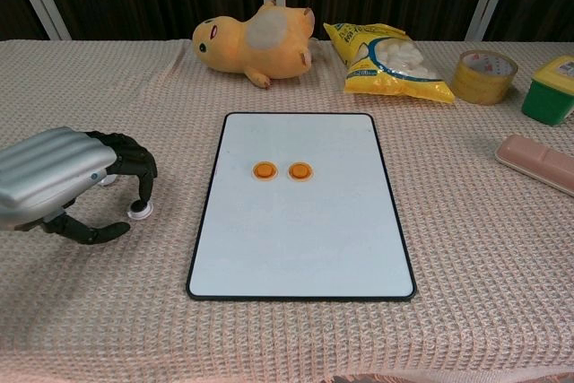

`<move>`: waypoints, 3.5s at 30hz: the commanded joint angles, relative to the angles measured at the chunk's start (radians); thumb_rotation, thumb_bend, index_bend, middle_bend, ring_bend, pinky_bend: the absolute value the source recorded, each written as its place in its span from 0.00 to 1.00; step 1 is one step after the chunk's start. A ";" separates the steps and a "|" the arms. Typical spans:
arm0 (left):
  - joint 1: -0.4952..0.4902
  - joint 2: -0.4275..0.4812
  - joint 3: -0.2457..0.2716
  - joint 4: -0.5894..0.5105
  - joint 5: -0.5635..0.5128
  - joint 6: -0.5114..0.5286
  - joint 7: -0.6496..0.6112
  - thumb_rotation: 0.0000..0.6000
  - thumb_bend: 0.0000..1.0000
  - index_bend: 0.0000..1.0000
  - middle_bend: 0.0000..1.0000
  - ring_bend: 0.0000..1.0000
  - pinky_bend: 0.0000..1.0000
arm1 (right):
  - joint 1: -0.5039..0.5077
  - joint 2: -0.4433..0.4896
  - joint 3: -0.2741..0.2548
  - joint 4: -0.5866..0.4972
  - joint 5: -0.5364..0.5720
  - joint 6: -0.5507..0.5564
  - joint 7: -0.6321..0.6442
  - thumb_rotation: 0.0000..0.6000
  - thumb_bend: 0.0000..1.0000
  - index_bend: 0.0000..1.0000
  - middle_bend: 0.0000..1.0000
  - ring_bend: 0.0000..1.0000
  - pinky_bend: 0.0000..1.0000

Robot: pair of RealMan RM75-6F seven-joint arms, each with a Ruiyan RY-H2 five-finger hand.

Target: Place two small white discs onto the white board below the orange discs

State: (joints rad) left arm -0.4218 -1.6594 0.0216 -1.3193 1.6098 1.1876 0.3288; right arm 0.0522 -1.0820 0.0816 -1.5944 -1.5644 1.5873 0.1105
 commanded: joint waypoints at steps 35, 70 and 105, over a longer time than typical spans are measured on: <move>-0.015 -0.023 -0.002 0.019 -0.038 -0.011 0.039 0.97 0.29 0.46 0.28 0.18 0.29 | 0.010 -0.003 -0.003 0.012 0.023 -0.044 0.012 1.00 0.42 0.00 0.00 0.00 0.00; -0.080 0.256 -0.040 -0.359 -0.161 -0.135 0.125 1.00 0.42 0.63 0.26 0.15 0.30 | 0.010 -0.009 0.006 0.045 0.036 -0.043 0.045 1.00 0.42 0.00 0.00 0.00 0.00; -0.212 0.225 0.003 -0.429 -0.388 -0.204 0.371 1.00 0.37 0.09 0.07 0.05 0.19 | 0.015 -0.016 0.005 0.056 0.047 -0.062 0.057 1.00 0.42 0.00 0.00 0.00 0.00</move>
State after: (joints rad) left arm -0.6355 -1.4351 0.0232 -1.7466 1.2211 0.9821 0.7011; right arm 0.0673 -1.0977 0.0863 -1.5388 -1.5177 1.5254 0.1672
